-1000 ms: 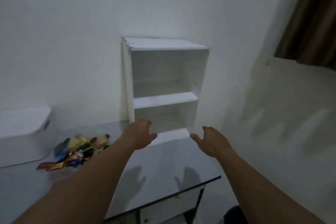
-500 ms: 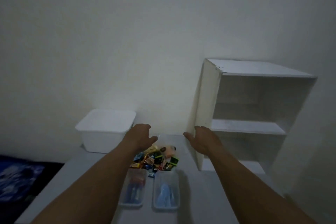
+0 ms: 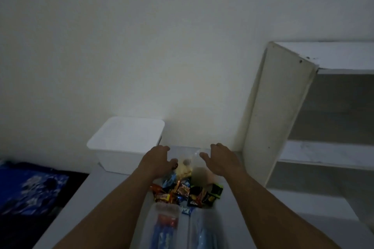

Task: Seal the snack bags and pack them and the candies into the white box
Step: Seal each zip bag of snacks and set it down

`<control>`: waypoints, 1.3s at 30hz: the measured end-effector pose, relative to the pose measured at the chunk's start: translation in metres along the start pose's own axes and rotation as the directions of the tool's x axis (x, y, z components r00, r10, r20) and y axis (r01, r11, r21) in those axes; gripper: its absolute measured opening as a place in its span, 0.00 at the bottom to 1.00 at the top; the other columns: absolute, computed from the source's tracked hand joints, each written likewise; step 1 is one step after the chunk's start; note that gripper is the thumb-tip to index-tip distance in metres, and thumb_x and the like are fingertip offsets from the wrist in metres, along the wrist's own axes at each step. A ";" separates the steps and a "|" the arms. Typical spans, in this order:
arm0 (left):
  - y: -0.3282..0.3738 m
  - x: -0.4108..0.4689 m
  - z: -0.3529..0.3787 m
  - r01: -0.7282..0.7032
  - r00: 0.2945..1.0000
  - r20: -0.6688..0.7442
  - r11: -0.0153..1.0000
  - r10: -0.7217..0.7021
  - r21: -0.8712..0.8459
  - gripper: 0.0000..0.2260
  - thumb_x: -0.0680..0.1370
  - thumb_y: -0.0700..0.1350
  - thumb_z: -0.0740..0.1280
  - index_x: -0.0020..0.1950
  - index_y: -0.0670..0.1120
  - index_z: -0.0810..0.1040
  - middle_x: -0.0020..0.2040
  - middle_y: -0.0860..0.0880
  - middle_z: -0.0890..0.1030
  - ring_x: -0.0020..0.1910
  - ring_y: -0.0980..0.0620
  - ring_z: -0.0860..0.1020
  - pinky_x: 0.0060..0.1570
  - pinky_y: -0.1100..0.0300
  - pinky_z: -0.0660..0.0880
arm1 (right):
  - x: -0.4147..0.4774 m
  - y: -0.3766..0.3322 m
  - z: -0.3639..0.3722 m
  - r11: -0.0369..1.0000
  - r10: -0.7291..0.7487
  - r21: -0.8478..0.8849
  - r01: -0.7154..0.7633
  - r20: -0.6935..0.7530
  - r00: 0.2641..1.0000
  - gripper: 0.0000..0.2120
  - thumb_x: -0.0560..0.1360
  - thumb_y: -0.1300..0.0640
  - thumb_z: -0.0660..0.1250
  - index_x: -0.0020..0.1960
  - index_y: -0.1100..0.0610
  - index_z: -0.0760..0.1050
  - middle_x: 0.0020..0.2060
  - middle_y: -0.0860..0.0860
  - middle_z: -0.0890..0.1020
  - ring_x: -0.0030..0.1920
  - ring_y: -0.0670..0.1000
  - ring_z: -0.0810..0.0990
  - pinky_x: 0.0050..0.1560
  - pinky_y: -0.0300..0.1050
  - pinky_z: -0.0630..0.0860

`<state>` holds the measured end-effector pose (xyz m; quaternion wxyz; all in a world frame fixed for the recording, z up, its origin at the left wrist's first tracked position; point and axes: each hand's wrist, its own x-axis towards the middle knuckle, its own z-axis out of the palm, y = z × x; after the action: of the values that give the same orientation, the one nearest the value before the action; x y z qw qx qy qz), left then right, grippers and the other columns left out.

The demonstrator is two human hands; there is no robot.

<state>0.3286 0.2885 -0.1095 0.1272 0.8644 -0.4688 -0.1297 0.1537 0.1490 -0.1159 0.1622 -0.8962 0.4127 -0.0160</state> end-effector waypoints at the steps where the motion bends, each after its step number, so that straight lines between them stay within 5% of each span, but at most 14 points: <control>1: -0.004 0.008 0.007 0.009 1.000 0.013 1.000 -0.009 -0.010 0.31 0.78 0.59 0.64 0.76 0.44 0.64 0.75 0.44 0.68 0.73 0.46 0.67 0.70 0.55 0.65 | 0.011 0.002 0.009 1.000 0.000 0.003 0.000 0.016 1.000 0.29 0.82 0.39 0.53 0.70 0.60 0.68 0.67 0.57 0.73 0.66 0.57 0.72 0.62 0.51 0.71; 17: -0.047 0.159 0.122 -0.091 0.989 0.109 0.991 0.102 -0.099 0.23 0.81 0.43 0.61 0.76 0.47 0.64 0.72 0.45 0.69 0.70 0.45 0.68 0.68 0.54 0.66 | 0.119 -0.007 0.127 0.996 0.056 0.067 -0.066 0.141 0.988 0.27 0.81 0.44 0.60 0.72 0.60 0.66 0.66 0.58 0.74 0.66 0.57 0.73 0.62 0.50 0.73; 25: -0.050 0.195 0.137 -0.103 0.983 0.152 0.995 0.105 -0.015 0.29 0.79 0.41 0.63 0.79 0.51 0.58 0.67 0.44 0.74 0.67 0.41 0.69 0.63 0.47 0.73 | 0.133 -0.004 0.150 0.868 0.243 0.400 -0.294 0.175 0.954 0.25 0.76 0.56 0.70 0.72 0.55 0.68 0.56 0.54 0.82 0.55 0.52 0.80 0.56 0.45 0.77; 28: -0.051 0.196 0.129 -0.091 0.987 0.129 0.994 0.098 -0.059 0.23 0.80 0.43 0.62 0.75 0.52 0.65 0.67 0.45 0.73 0.66 0.42 0.69 0.63 0.47 0.72 | 0.130 -0.007 0.142 0.814 0.255 0.495 -0.305 0.169 0.952 0.19 0.75 0.58 0.72 0.64 0.55 0.75 0.46 0.50 0.80 0.47 0.49 0.79 0.48 0.42 0.75; 33: -0.046 0.184 0.092 -0.103 0.991 0.077 0.991 0.109 -0.081 0.06 0.77 0.44 0.66 0.53 0.51 0.76 0.54 0.48 0.78 0.54 0.47 0.76 0.53 0.50 0.76 | 0.114 -0.013 0.123 0.738 0.241 0.595 -0.319 0.209 0.948 0.01 0.73 0.60 0.73 0.44 0.55 0.81 0.38 0.53 0.81 0.38 0.51 0.79 0.39 0.42 0.74; 39: -0.034 0.163 0.033 -0.110 0.985 0.123 0.988 0.124 -0.112 0.06 0.78 0.44 0.65 0.52 0.45 0.79 0.56 0.47 0.81 0.55 0.47 0.78 0.54 0.55 0.75 | 0.088 -0.026 0.073 0.572 0.235 0.760 -0.309 0.209 0.949 0.06 0.74 0.62 0.71 0.38 0.57 0.81 0.33 0.53 0.79 0.32 0.52 0.76 0.33 0.43 0.73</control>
<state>0.4300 0.1659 -0.1690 0.1491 0.8174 -0.5185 -0.2020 0.2421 0.1193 -0.1863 0.5546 -0.6601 0.4893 -0.1313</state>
